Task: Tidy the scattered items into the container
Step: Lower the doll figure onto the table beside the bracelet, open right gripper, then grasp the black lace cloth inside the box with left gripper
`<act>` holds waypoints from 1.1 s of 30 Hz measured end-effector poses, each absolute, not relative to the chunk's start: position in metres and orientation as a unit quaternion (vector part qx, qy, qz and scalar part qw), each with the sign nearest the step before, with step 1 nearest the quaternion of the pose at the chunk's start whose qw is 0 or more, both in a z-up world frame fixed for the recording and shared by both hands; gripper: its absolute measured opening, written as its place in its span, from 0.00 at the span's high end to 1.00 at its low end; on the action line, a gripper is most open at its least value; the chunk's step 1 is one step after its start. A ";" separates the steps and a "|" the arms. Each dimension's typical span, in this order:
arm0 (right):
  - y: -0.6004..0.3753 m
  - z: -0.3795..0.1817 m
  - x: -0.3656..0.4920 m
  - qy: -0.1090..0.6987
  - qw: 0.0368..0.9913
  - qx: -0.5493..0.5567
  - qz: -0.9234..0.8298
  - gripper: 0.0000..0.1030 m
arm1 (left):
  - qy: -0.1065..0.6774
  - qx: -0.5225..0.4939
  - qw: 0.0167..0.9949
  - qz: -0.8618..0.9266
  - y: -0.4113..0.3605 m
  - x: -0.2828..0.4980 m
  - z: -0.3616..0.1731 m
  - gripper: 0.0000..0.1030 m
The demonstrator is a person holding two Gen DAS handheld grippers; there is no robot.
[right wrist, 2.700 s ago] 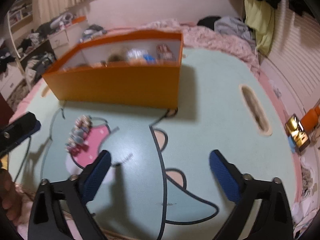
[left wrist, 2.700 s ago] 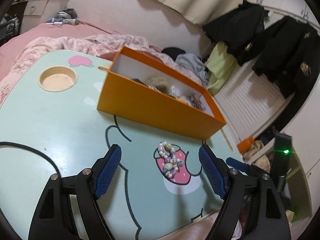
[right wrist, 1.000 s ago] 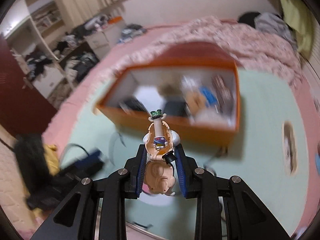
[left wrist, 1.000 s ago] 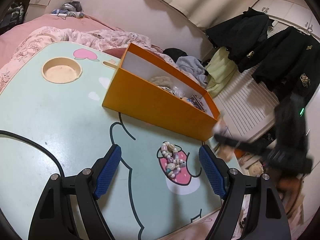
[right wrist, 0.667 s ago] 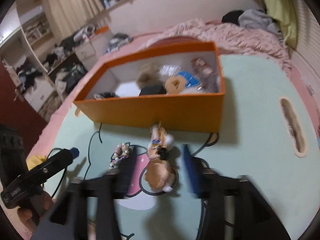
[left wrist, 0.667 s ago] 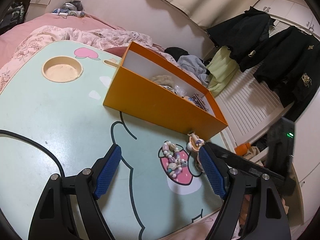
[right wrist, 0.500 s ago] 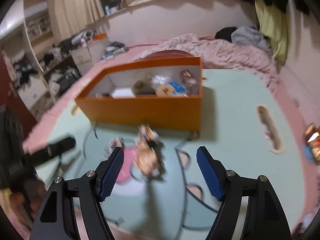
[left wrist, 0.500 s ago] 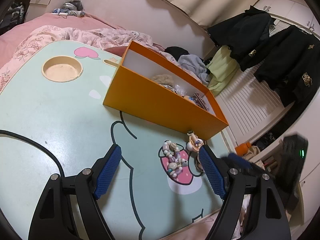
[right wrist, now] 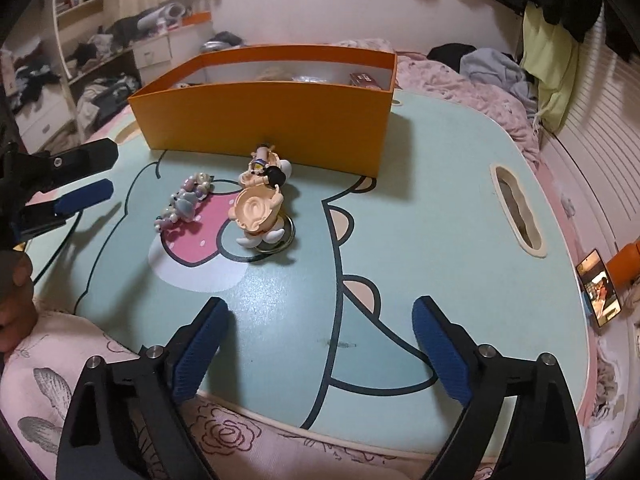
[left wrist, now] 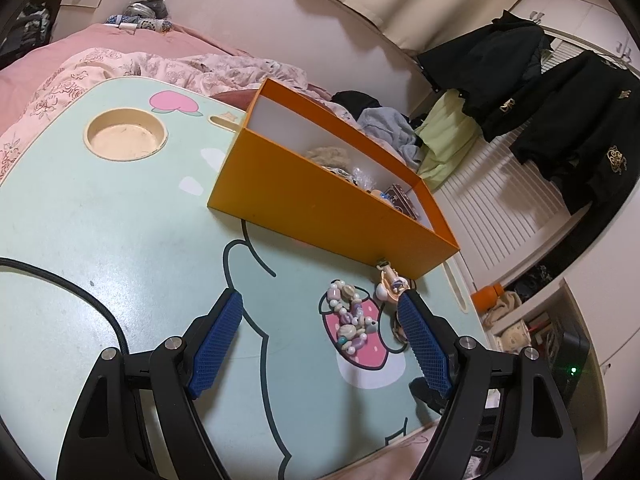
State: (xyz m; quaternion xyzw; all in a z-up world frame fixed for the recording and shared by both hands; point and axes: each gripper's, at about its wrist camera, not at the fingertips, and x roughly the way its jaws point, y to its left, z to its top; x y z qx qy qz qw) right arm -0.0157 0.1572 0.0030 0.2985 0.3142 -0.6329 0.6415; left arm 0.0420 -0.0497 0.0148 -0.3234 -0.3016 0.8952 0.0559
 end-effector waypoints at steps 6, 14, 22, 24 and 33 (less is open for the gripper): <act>0.157 0.006 -0.013 0.316 0.642 0.298 -0.631 0.04 | -0.289 -0.338 0.053 0.894 -0.048 0.037 0.021 0.23; 0.158 0.006 -0.013 0.315 0.644 0.298 -0.631 0.04 | -0.173 -0.421 0.060 0.888 -0.047 -0.020 0.110 0.23; 0.157 0.006 -0.013 0.316 0.645 0.297 -0.629 0.03 | -0.129 -0.587 0.020 0.799 -0.038 -0.107 0.093 0.42; 0.157 0.006 -0.013 0.316 0.645 0.297 -0.629 0.03 | -0.125 -0.615 0.004 0.779 -0.033 -0.118 0.079 0.42; 0.157 0.008 -0.013 0.315 0.649 0.294 -0.628 0.03 | -0.042 -0.646 -0.064 0.760 -0.022 -0.154 0.043 0.53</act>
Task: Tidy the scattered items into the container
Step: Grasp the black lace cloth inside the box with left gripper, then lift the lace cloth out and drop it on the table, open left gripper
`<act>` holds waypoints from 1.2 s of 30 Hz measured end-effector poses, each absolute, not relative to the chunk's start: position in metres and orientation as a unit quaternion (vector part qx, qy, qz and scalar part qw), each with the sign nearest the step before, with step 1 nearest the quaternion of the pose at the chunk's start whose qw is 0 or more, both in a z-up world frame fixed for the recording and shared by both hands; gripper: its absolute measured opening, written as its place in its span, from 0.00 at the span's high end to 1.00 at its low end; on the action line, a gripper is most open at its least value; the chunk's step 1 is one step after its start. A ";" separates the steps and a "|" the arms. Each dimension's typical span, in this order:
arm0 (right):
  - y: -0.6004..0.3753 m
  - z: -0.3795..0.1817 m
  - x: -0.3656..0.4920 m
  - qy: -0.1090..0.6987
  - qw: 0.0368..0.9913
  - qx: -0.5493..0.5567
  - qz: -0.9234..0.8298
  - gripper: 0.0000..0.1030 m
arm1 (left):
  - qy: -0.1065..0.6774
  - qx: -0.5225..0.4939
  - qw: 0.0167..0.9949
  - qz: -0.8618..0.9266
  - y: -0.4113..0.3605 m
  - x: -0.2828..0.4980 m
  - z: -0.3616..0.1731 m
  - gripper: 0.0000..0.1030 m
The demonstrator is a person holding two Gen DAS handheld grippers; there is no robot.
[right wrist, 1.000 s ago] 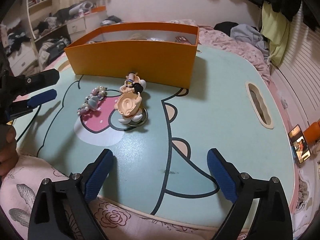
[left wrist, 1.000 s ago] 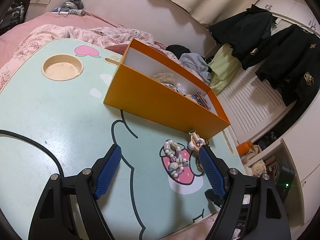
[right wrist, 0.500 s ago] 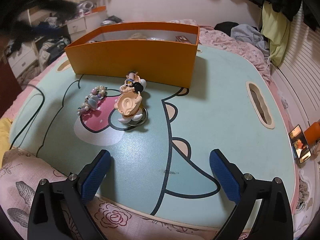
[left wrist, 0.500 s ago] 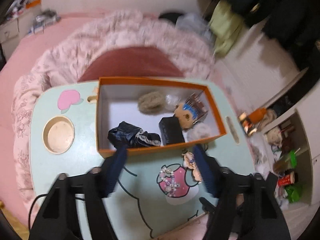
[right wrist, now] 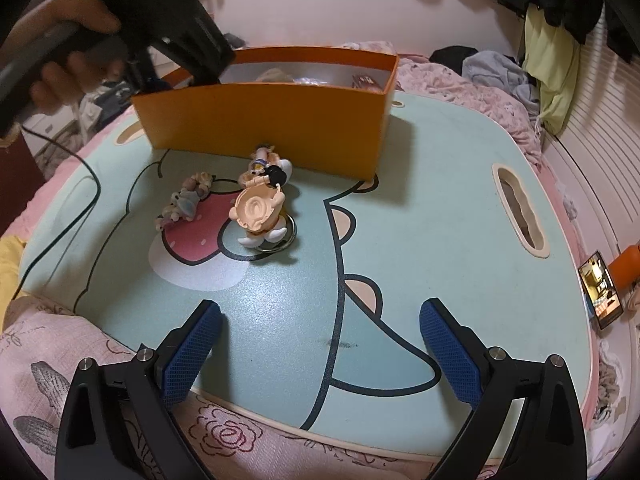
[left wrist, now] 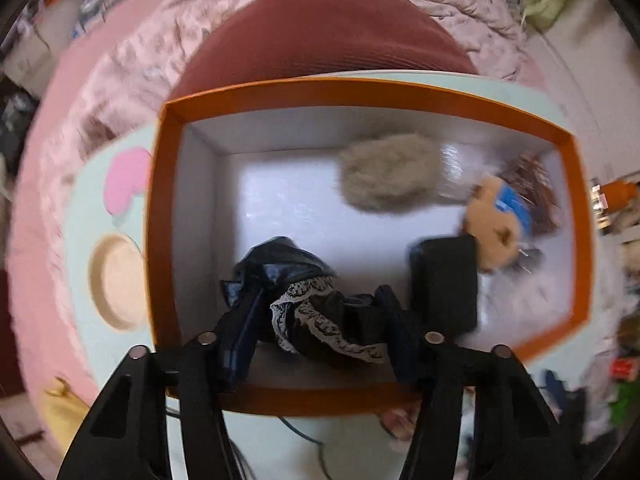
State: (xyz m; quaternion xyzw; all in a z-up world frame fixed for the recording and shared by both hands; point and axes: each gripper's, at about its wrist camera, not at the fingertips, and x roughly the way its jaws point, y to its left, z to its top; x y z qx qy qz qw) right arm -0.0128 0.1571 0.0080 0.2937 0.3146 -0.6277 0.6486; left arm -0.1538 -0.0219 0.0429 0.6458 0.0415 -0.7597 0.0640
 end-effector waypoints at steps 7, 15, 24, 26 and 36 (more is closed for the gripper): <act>0.156 0.009 -0.011 0.314 0.649 0.294 -0.627 0.02 | 0.042 0.591 0.043 -0.804 -0.036 -0.150 0.067 0.73; 0.156 0.008 -0.012 0.314 0.650 0.293 -0.627 0.02 | 0.104 0.489 -0.055 -0.864 -0.032 -0.097 0.146 0.73; 0.155 0.008 -0.013 0.315 0.649 0.294 -0.627 0.01 | 0.108 0.473 -0.057 -0.872 -0.031 -0.009 0.096 0.73; 0.156 0.008 -0.013 0.315 0.650 0.294 -0.626 0.01 | 0.122 0.476 -0.059 -0.869 -0.033 -0.004 0.077 0.73; 0.157 0.007 -0.014 0.312 0.650 0.296 -0.626 0.01 | 0.261 0.369 -0.070 -0.889 -0.037 0.019 0.043 0.34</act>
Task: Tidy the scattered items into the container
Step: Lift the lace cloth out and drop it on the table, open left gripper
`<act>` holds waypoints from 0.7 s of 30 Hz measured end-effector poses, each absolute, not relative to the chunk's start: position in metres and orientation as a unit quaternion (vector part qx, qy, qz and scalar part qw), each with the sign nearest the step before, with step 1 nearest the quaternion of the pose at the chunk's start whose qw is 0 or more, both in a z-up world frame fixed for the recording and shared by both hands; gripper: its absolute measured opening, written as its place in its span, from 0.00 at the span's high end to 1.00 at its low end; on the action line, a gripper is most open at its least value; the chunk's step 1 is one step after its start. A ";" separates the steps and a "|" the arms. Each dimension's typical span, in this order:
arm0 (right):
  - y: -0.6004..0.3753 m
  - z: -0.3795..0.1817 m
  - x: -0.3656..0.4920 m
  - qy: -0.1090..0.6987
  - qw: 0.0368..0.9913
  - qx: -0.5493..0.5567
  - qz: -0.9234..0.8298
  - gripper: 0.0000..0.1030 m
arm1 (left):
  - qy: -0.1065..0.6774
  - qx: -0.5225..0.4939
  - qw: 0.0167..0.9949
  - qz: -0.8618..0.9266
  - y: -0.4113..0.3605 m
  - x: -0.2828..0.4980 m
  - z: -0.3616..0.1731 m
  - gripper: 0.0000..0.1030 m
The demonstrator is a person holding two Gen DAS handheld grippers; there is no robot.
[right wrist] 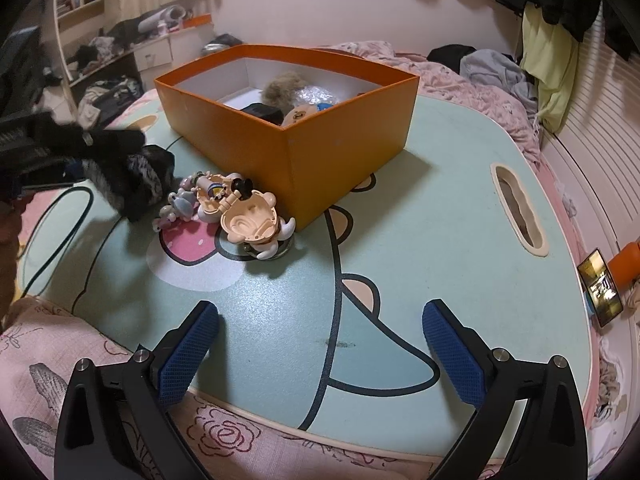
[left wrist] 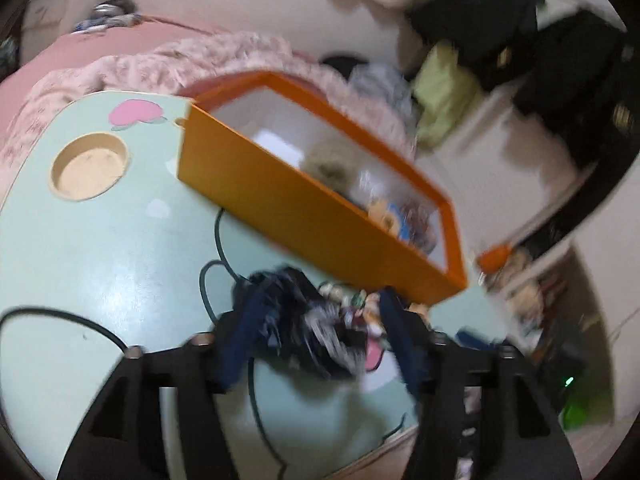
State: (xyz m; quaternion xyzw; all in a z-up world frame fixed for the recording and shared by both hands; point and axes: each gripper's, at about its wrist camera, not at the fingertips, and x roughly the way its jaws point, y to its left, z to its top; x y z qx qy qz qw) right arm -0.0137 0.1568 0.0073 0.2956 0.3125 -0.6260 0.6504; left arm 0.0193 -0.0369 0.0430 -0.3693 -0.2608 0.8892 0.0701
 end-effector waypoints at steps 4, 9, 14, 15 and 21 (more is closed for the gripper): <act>0.164 0.020 -0.018 0.294 0.653 0.292 -0.633 0.04 | -0.287 -0.340 0.056 0.894 -0.044 0.037 0.034 0.32; 0.160 0.057 -0.018 0.259 0.669 0.266 -0.643 0.06 | -0.333 -0.333 0.068 0.880 -0.054 0.042 0.020 0.32; 0.130 0.057 -0.015 0.289 0.640 0.248 -0.667 0.10 | -0.332 -0.337 0.066 0.878 -0.051 0.040 0.017 0.32; 0.122 0.056 -0.019 0.293 0.634 0.251 -0.670 0.10 | -0.334 -0.335 0.066 0.879 -0.052 0.041 0.016 0.32; 0.094 0.060 -0.041 0.282 0.618 0.271 -0.682 0.11 | -0.336 -0.337 0.067 0.877 -0.052 0.043 0.014 0.32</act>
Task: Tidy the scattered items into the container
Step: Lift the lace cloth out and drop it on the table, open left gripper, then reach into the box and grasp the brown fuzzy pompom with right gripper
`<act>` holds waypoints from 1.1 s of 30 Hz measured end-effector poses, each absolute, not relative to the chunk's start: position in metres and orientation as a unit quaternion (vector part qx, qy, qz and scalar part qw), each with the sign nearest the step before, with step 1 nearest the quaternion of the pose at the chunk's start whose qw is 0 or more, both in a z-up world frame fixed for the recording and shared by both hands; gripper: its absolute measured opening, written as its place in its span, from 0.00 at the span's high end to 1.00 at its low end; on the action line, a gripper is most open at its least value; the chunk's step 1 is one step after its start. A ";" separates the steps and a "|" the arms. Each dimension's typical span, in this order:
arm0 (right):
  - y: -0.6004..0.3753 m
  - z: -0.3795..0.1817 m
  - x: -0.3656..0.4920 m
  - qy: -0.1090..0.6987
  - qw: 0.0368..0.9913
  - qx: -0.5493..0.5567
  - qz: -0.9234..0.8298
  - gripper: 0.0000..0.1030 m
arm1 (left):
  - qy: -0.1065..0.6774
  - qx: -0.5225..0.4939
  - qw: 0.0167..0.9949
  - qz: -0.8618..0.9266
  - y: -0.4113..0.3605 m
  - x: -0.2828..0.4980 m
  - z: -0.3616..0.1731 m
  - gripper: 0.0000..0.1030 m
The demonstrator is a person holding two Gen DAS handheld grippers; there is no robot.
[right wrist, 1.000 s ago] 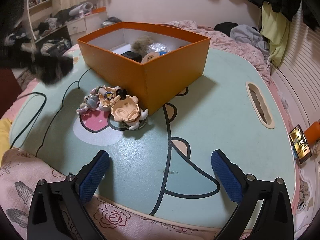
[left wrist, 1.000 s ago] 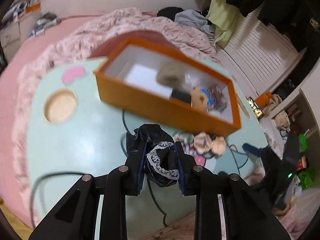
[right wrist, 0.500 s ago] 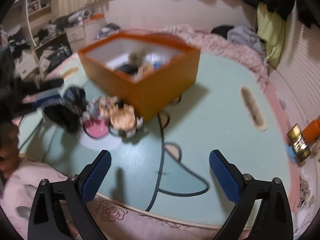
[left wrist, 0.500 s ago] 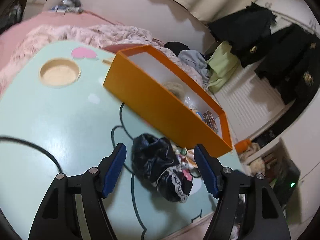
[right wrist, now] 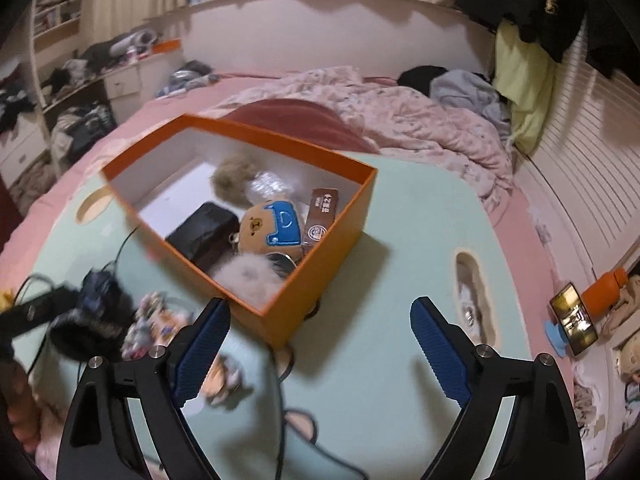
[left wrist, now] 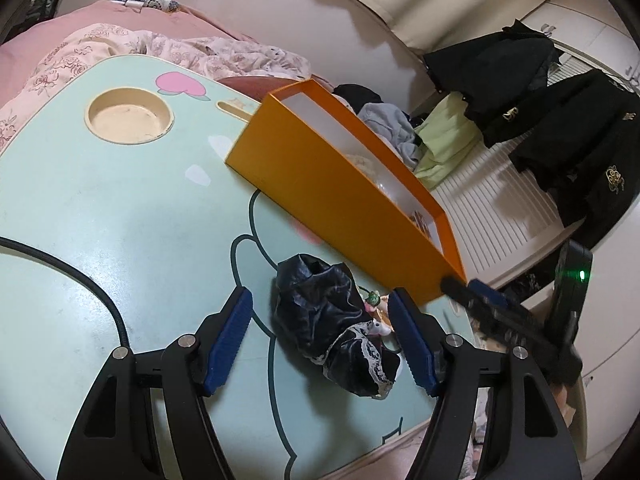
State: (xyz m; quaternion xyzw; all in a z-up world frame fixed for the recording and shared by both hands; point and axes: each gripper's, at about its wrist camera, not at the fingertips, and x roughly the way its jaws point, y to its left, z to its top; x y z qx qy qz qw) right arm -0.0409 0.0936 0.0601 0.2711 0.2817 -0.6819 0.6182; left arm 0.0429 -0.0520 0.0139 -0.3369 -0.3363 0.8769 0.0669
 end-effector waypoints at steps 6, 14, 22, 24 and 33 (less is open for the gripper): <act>0.076 0.065 -0.051 0.288 0.598 0.247 -0.705 0.11 | -0.339 -0.337 0.068 0.876 -0.054 0.045 0.012 0.32; 0.077 0.090 -0.079 0.183 0.585 0.293 -0.734 0.26 | -0.344 -0.335 0.069 0.875 -0.059 0.046 0.011 0.32; -0.014 0.115 -0.010 0.244 0.684 0.331 -0.603 0.34 | -0.345 -0.333 0.070 0.875 -0.060 0.048 0.011 0.32; -0.043 0.108 0.011 0.287 0.677 0.318 -0.598 0.42 | -0.345 -0.333 0.070 0.875 -0.060 0.048 0.010 0.31; -0.099 0.041 0.035 0.411 0.615 0.348 -0.576 0.61 | -0.351 -0.327 0.077 0.874 -0.062 0.050 0.010 0.31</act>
